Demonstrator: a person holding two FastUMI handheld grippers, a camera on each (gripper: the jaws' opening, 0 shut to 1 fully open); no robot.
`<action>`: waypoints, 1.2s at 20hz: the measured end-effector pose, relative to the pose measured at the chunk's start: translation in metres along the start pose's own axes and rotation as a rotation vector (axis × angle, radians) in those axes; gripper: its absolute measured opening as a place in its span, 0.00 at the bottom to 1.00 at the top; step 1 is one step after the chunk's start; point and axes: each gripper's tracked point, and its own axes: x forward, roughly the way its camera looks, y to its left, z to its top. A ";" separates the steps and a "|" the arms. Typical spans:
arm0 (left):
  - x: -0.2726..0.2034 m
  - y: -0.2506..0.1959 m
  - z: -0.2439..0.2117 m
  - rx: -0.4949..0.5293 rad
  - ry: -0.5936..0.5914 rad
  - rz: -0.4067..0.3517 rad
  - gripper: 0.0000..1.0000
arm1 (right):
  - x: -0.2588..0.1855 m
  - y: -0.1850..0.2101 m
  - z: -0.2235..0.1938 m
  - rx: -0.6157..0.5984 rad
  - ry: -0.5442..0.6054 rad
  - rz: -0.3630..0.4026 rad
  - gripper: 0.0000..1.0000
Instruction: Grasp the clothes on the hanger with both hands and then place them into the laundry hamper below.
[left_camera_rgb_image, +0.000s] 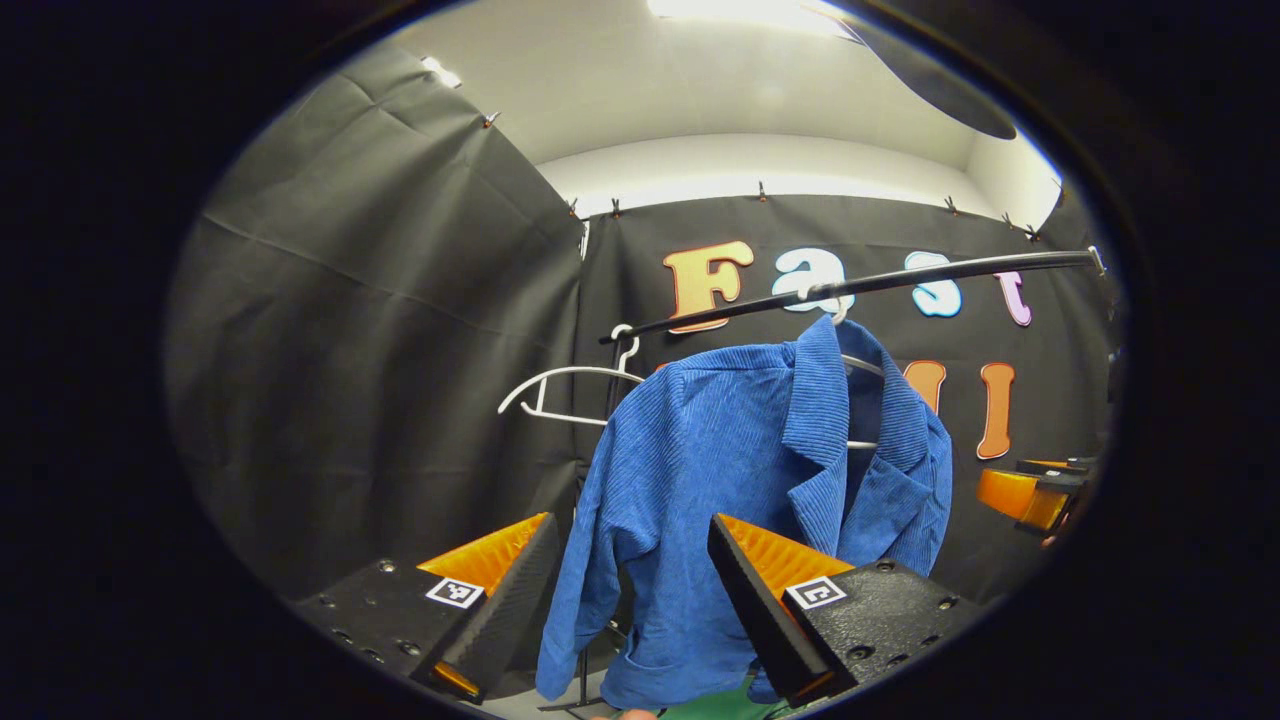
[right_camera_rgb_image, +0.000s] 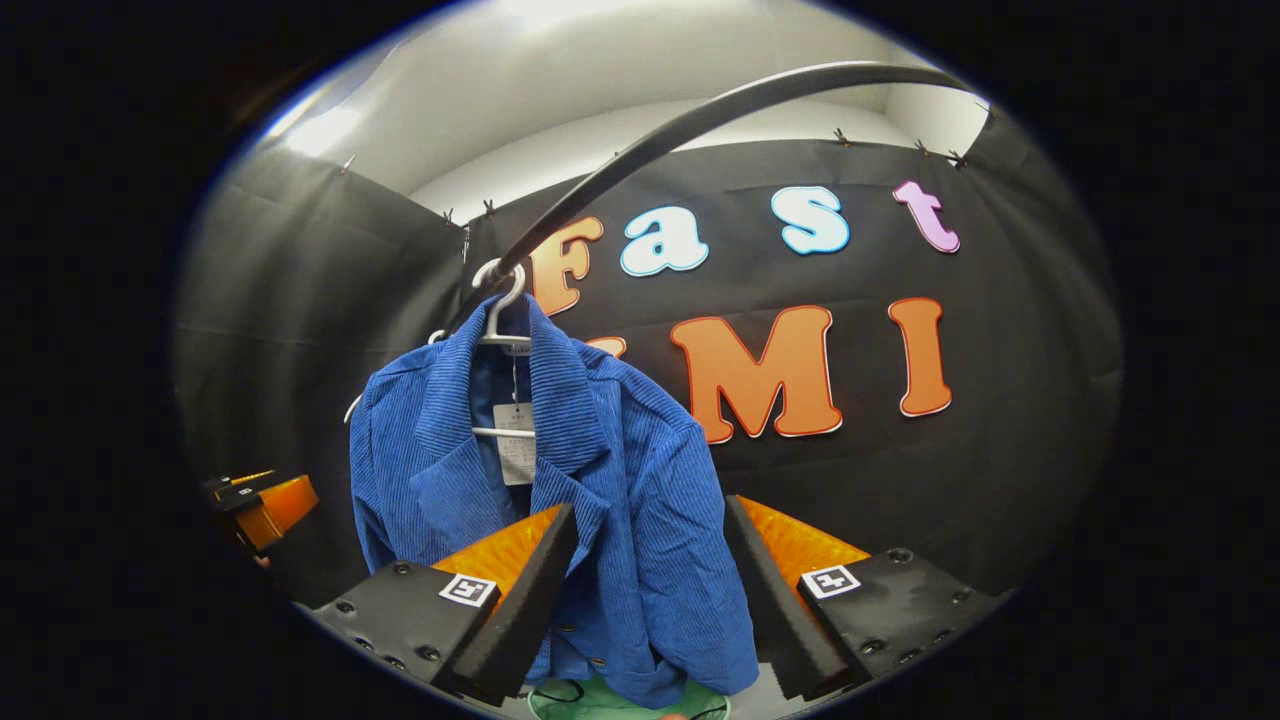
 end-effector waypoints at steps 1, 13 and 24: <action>0.000 0.001 -0.001 0.001 0.002 0.005 0.92 | 0.002 0.000 -0.002 0.002 0.005 0.003 0.89; 0.002 0.022 -0.010 0.033 0.024 0.071 0.92 | 0.065 0.043 -0.046 0.056 0.086 0.130 0.96; -0.013 0.042 -0.010 0.039 0.027 0.136 0.92 | 0.138 0.066 -0.132 0.095 0.201 0.081 0.96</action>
